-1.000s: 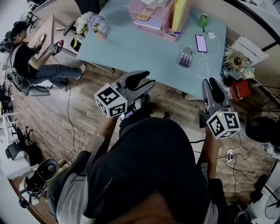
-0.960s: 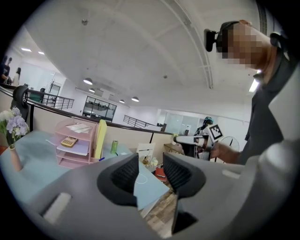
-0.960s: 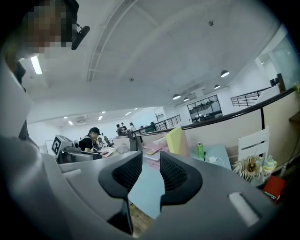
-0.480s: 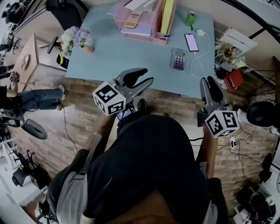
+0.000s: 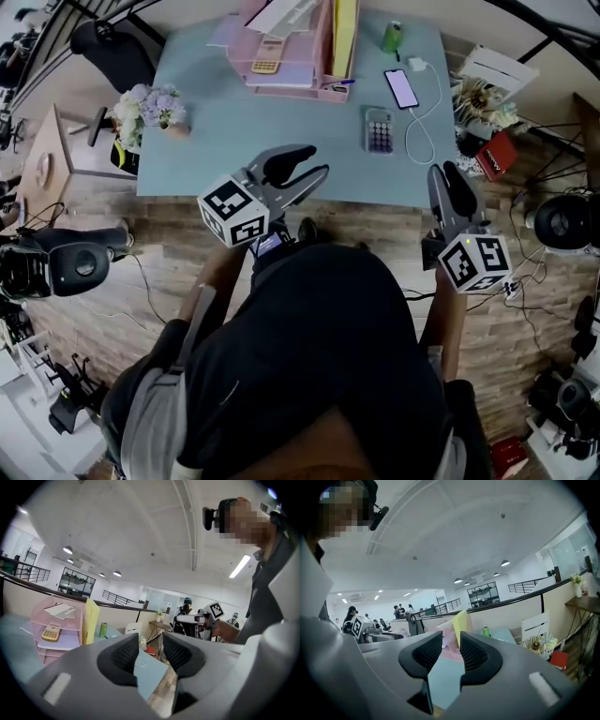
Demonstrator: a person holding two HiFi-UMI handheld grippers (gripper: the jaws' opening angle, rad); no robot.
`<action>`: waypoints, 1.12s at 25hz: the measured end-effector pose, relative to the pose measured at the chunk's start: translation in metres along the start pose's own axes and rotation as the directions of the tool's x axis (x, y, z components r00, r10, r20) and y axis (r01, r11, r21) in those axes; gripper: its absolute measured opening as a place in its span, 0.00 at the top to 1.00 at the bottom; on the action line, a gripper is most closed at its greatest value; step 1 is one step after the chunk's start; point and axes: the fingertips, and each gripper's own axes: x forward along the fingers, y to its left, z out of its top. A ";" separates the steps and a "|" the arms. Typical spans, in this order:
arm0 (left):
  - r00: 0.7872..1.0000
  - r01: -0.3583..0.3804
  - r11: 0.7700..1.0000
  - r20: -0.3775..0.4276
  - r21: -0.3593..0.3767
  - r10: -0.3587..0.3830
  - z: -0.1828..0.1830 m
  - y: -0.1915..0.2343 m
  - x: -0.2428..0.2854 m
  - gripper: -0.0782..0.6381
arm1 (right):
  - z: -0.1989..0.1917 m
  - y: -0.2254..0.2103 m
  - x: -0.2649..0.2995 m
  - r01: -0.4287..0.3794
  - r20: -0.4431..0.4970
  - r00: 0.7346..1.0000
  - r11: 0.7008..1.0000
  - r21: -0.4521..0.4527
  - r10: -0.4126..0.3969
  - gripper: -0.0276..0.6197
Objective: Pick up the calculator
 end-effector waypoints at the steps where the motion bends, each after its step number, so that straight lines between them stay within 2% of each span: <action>1: 1.000 0.007 1.000 -0.002 0.001 -0.007 0.000 0.002 0.000 0.64 | 0.000 0.001 0.002 0.006 0.002 1.000 1.000 0.001 -0.006 0.81; 20: 0.997 0.074 0.997 0.015 -0.013 -0.074 0.000 0.047 -0.039 0.64 | 0.002 0.046 0.032 0.084 0.006 0.996 0.996 -0.035 -0.084 0.81; 28: 0.998 0.042 0.999 0.041 -0.032 -0.041 -0.002 0.058 -0.049 0.64 | 0.005 0.051 0.043 0.061 -0.024 0.998 0.996 -0.063 -0.063 0.81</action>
